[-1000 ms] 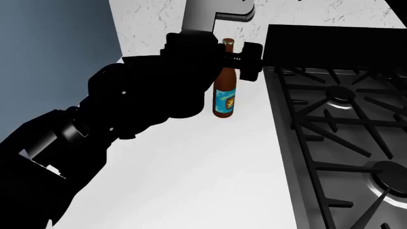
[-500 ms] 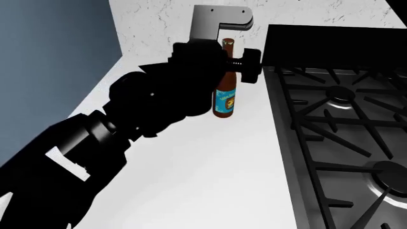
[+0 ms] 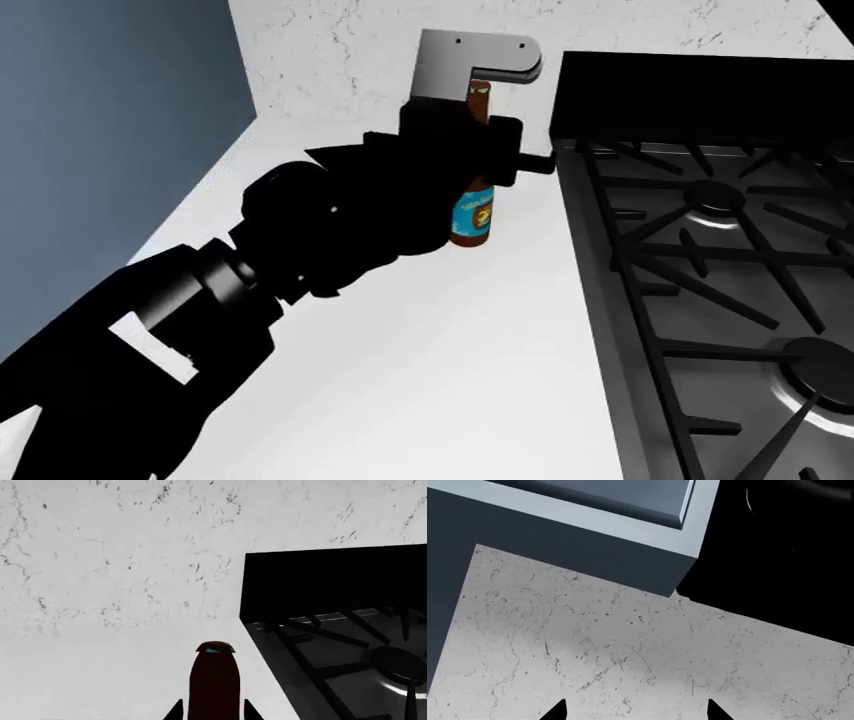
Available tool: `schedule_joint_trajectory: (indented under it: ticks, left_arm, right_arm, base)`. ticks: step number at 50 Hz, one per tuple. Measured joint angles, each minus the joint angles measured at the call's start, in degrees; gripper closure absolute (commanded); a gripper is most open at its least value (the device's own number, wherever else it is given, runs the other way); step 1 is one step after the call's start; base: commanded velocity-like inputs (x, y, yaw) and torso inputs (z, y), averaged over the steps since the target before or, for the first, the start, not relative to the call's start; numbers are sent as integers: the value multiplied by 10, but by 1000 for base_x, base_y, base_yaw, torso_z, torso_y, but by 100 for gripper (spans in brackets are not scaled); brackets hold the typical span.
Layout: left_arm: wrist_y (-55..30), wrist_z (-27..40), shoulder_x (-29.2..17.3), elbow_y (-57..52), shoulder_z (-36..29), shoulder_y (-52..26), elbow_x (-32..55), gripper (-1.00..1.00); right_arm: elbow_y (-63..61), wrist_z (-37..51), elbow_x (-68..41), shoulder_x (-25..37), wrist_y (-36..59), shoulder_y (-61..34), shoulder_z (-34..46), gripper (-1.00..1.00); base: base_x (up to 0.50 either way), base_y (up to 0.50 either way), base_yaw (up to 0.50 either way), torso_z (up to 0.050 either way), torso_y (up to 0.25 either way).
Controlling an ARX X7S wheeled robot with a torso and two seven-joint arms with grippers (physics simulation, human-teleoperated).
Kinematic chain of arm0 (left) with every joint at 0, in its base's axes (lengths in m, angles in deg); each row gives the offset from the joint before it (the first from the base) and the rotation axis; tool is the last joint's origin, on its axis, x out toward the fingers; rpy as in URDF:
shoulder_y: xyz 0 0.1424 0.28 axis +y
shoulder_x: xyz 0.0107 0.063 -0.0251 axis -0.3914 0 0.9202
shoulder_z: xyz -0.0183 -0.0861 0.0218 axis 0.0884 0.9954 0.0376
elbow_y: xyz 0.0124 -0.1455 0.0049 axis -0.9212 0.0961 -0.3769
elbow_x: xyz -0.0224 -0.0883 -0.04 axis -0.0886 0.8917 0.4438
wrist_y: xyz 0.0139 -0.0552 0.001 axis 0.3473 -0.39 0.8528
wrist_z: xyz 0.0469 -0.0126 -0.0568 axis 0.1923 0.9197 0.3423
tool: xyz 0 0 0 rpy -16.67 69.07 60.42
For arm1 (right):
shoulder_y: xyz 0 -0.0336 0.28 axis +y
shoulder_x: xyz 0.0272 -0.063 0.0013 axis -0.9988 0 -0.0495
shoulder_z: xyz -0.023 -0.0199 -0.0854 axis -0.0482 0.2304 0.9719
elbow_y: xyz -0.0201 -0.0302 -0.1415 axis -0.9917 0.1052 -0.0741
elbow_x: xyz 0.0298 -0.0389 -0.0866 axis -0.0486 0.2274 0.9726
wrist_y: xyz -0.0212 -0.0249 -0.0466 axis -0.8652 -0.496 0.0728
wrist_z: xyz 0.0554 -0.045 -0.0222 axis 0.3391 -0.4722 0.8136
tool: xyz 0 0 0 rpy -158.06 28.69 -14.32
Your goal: Move the drinks to the dining counter.
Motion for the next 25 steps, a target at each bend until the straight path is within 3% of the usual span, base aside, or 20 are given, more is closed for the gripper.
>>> schedule_joint_trajectory:
  ticks: [25]
  left_arm:
    - [-8,10,-28,-59,4,-7,14,100]
  right_arm:
    - [0,-1,1,-1,0,-3,1,-100]
  base:
    - [0,0,0,0,0]
